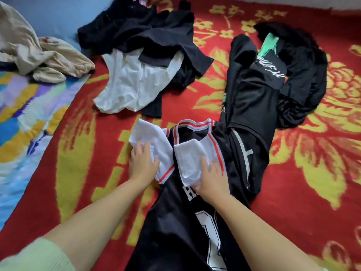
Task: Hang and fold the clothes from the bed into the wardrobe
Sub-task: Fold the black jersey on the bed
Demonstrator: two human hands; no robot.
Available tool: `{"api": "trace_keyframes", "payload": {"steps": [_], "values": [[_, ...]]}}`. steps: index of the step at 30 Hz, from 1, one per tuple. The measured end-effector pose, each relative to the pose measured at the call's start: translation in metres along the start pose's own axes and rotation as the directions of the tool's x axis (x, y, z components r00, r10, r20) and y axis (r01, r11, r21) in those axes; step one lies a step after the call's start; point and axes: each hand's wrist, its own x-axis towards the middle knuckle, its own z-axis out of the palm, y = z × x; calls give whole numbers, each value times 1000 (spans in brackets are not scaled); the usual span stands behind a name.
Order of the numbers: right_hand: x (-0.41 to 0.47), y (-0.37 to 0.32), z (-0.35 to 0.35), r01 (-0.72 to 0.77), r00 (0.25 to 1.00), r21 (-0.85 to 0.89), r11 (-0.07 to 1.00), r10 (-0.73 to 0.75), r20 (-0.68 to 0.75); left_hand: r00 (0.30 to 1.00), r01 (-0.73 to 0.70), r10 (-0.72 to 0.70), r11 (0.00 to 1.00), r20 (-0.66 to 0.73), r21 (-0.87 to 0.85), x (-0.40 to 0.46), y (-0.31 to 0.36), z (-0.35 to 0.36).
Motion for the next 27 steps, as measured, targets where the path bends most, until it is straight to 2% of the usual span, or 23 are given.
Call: {"api": "trace_keyframes", "payload": {"steps": [2,3,4,6,8,10,12,13,14,15,16,17,18,19,20,23,25,26,27], "values": [[17,5,5,3,1000,-109,994,-2,9,969,-241,245,963,-18,120,31,4,8],[24,9,1,1,999,-52,999,-2,-35,936,-351,352,929,9,117,48,7,12],[30,16,-8,-28,994,112,993,40,-102,906,-422,418,902,60,92,62,11,16],[33,38,-29,-69,930,511,857,240,-278,869,-472,460,881,182,26,84,21,22],[28,85,-54,-59,741,767,639,543,-395,865,-446,422,894,272,32,95,35,26],[14,141,-69,-125,510,894,430,801,-314,881,-399,348,911,322,106,99,46,27],[0,187,-76,-314,300,909,274,937,-178,875,-391,315,907,367,155,102,57,26],[-4,195,-81,-420,245,863,282,950,-191,869,-395,307,903,388,170,105,61,26],[-2,194,-85,-465,278,793,392,916,-290,859,-406,306,896,411,181,109,63,26],[4,185,-87,-414,402,692,591,801,-444,844,-431,319,882,431,191,113,64,25],[15,171,-92,-311,557,534,786,606,-568,826,-468,351,863,442,189,117,65,26],[32,153,-96,-198,693,352,915,385,-610,809,-506,396,845,435,174,119,65,26],[52,138,-96,-98,795,193,976,193,-574,802,-530,437,835,406,148,120,66,26],[69,122,-97,-27,873,97,995,70,-482,810,-532,464,839,360,115,119,66,24],[84,109,-95,-5,926,76,997,33,-376,823,-518,473,852,315,73,117,66,21],[114,104,-86,-114,972,140,983,140,-188,875,-461,455,887,163,-2,114,65,8],[121,116,-90,-186,979,95,978,193,-72,883,-467,466,884,54,-4,115,67,-4],[122,121,-96,-204,977,67,977,208,-56,887,-462,462,887,13,2,117,69,-11],[121,122,-103,-210,969,81,974,219,-112,893,-449,449,893,-19,25,120,73,-16]]}}
